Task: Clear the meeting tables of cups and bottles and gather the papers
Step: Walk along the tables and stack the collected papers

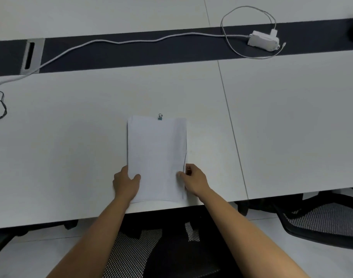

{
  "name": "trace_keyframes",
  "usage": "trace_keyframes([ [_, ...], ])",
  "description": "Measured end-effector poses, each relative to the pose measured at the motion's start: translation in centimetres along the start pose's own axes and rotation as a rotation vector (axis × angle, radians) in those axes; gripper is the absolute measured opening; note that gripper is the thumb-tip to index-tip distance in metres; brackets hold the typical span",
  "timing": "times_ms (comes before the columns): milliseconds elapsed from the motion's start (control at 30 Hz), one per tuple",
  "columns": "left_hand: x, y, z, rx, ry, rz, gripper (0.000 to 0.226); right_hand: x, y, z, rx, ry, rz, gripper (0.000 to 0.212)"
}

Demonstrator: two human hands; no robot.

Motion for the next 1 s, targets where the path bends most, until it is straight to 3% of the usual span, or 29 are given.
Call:
trace_keyframes([
  [133, -0.6, -0.4, 0.9, -0.072, -0.015, -0.056, 0.035, 0.2, 0.0, 1.6, 0.03, -0.096, 0.004, 0.025],
  [300, -1.1, -1.5, 1.4, -0.157, 0.033, -0.124, 0.028, 0.3, 0.5, 1.2, -0.142, -0.023, 0.204, 0.017],
  [400, -0.9, -1.7, 0.9, -0.244, 0.127, -0.141, 0.018, 0.1, 1.3, 1.3, -0.129, 0.006, 0.268, 0.027],
  [633, -0.5, -2.0, 1.0, -0.235, 0.102, -0.122, 0.037, 0.6, 3.0, 3.1, 0.016, -0.056, 0.167, 0.027],
  [733, -0.7, -2.5, 1.4, -0.188, 0.084, -0.177, 0.051, 0.6, 3.2, 3.4, 0.092, -0.08, 0.173, 0.016],
  [1000, -0.6, -2.8, 2.6, -0.255, 0.07, -0.177, 0.038, 0.8, 3.3, 3.5, 0.187, -0.114, 0.15, 0.012],
])
Point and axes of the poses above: each hand's wrist, its own x-axis towards the middle knuckle, its own y-axis out of the back of the hand, z = x × y, the point moved 8 cm from there along x, towards the middle knuckle, and after that the axes turned 7 degrees about z, right-handed, at the moved point
